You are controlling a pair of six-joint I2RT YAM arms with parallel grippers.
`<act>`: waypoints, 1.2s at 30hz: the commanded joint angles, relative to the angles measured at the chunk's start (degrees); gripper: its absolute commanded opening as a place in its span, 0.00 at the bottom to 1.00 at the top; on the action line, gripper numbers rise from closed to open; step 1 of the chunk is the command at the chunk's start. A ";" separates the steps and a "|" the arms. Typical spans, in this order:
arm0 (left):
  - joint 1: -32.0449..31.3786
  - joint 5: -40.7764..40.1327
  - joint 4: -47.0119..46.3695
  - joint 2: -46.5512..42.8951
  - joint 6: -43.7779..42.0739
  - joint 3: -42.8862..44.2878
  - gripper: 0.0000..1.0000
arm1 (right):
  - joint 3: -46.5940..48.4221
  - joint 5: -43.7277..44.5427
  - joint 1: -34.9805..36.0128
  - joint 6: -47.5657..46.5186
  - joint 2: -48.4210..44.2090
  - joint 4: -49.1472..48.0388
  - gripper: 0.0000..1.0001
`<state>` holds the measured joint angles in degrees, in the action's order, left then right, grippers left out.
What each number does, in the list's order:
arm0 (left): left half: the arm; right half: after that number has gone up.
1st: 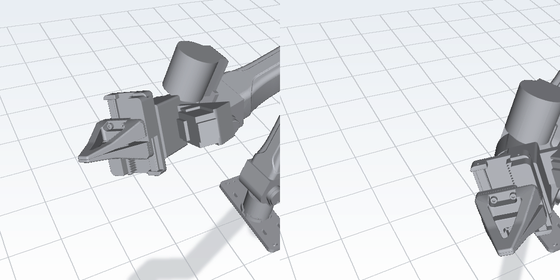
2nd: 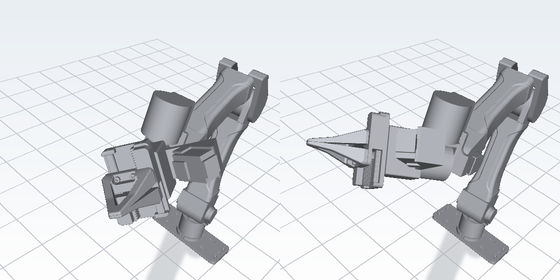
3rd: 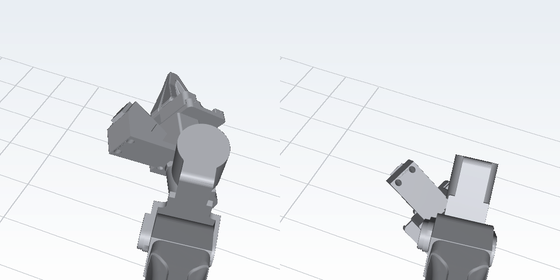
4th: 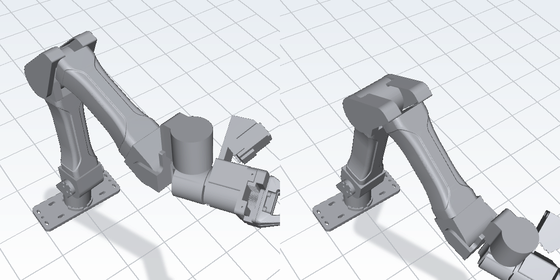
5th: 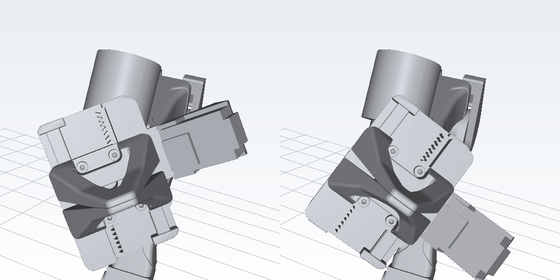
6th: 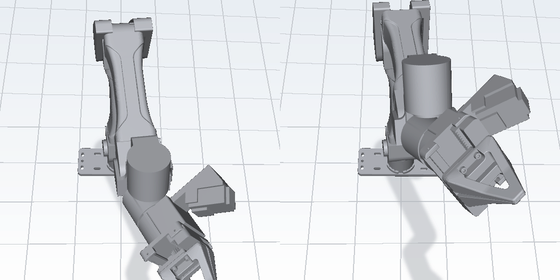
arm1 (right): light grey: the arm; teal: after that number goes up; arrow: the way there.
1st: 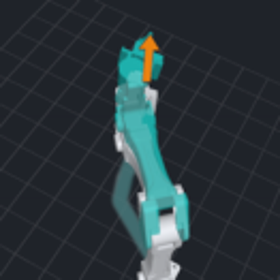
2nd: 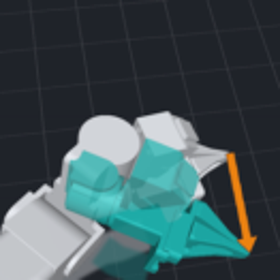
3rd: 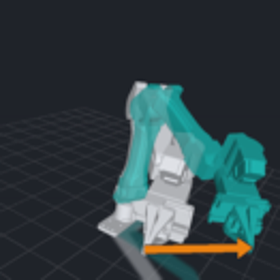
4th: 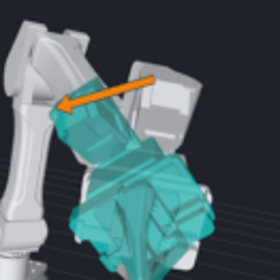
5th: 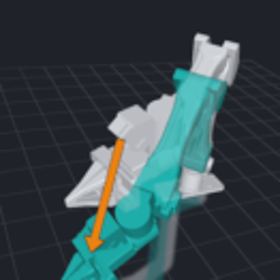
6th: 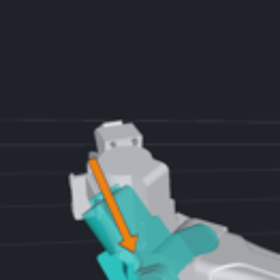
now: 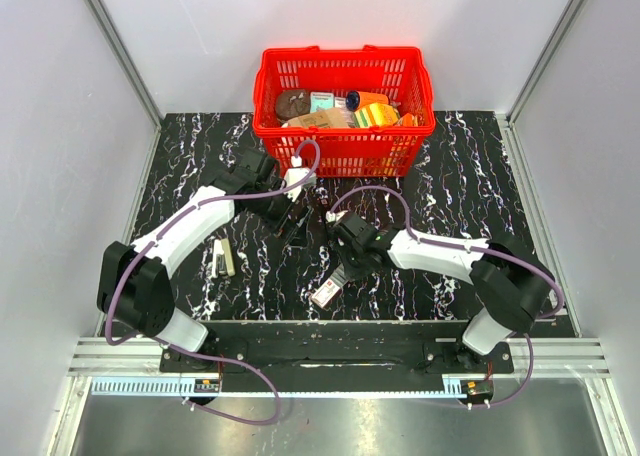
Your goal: Unload the staples from the stapler
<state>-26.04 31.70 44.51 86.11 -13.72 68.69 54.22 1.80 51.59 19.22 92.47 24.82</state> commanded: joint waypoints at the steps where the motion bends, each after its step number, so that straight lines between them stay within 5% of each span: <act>1: -0.41 -1.20 -0.13 0.38 -0.08 2.51 0.99 | 2.56 -1.63 -0.09 -0.94 0.52 -0.03 0.20; 36: -1.64 -2.61 -0.21 0.03 -3.59 1.89 0.99 | 5.28 1.70 -0.09 -1.30 -3.95 1.63 0.32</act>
<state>-26.96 29.71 44.53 86.63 -14.90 68.69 56.05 0.93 51.59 18.39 93.86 25.56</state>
